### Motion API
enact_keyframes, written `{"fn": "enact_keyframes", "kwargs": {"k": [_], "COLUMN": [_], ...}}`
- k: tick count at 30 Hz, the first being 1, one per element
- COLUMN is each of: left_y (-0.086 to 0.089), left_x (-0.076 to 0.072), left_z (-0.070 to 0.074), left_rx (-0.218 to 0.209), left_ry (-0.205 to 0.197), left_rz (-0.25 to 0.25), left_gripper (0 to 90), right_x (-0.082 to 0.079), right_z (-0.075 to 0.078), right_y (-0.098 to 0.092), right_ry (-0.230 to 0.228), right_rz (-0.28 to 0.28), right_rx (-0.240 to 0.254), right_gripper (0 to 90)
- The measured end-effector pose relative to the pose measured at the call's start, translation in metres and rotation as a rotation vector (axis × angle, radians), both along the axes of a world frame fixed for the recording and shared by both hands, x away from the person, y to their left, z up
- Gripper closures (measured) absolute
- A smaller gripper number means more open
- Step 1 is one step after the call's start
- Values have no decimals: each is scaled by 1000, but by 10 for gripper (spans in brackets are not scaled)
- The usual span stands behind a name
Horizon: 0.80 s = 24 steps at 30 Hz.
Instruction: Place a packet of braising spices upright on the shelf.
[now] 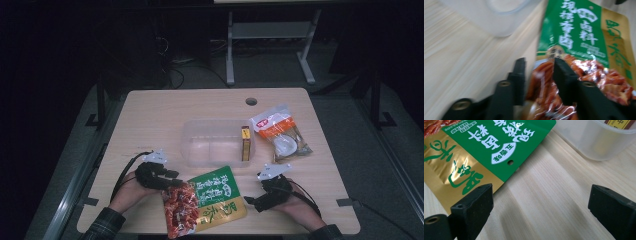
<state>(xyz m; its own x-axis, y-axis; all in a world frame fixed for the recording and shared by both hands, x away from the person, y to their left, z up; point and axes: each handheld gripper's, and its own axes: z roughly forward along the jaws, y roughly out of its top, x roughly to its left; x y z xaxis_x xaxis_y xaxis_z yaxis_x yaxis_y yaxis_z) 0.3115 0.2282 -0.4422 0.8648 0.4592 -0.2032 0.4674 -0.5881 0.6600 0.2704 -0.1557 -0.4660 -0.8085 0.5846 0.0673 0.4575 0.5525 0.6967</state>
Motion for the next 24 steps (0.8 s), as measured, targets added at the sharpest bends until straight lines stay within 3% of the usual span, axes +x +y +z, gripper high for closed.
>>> {"fn": "enact_keyframes", "kwargs": {"k": [3, 12, 18, 22, 24], "left_y": [-13, -33, -34, -36, -36], "left_x": [-7, -14, -12, -10, -10], "left_z": [-2, -15, -18, -20, -22], "left_rx": [31, 110, 90, 61, 46], "left_ry": [-8, -73, -89, -63, -69], "left_rz": [-47, -84, -74, -75, -84], "left_gripper": [435, 234, 210, 228, 231], "right_x": [0, 0, 0, 0, 0], "right_z": [0, 0, 0, 0, 0], "right_y": [0, 0, 0, 0, 0], "right_ry": [2, 1, 1, 0, 2], "right_rz": [-3, -3, 3, 3, -1], "right_rx": [3, 2, -2, -4, -2], "right_gripper": [55, 56, 56, 56, 56]}}
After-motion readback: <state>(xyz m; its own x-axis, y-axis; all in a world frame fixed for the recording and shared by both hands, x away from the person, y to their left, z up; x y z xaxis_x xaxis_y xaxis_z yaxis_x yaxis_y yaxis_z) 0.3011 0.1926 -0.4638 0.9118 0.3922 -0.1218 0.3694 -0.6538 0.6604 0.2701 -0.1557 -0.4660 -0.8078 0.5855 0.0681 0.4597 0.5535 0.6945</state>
